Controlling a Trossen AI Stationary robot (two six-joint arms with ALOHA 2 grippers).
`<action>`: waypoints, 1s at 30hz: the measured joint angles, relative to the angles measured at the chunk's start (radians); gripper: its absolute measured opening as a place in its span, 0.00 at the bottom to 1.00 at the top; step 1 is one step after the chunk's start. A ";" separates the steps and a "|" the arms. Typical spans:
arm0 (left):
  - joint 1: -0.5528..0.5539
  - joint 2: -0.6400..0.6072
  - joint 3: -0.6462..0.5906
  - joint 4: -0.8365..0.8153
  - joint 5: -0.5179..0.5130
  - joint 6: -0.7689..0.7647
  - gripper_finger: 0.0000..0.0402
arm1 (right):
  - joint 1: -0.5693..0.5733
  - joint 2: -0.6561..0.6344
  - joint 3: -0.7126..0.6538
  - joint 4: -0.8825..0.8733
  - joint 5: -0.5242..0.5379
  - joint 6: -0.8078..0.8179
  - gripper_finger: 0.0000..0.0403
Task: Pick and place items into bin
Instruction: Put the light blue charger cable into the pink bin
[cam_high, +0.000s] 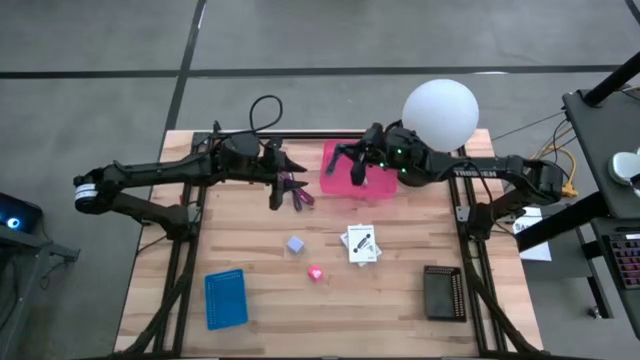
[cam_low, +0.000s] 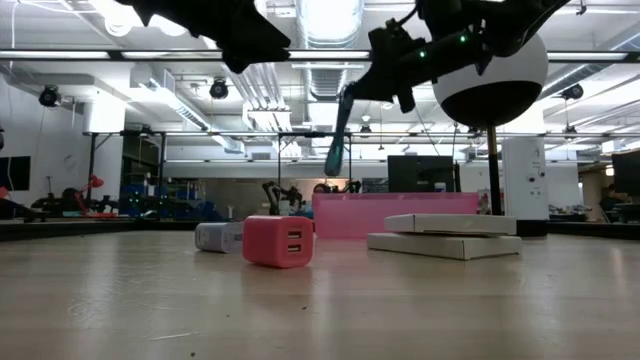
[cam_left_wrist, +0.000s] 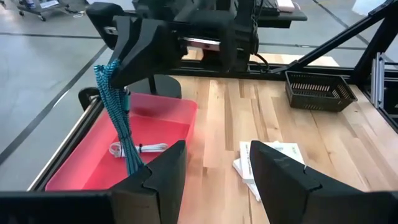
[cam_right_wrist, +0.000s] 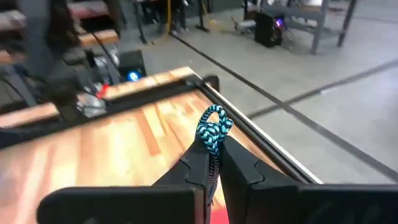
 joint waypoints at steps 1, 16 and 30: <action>0.000 -0.001 -0.003 -0.002 0.000 0.000 0.41 | -0.007 0.000 0.000 -0.018 0.000 -0.003 0.03; 0.000 -0.001 -0.015 -0.007 -0.001 0.000 0.41 | -0.057 0.000 0.000 -0.173 -0.009 0.073 0.03; 0.000 -0.001 -0.018 -0.006 -0.001 0.000 0.41 | -0.057 0.000 0.001 -0.173 -0.007 0.162 0.11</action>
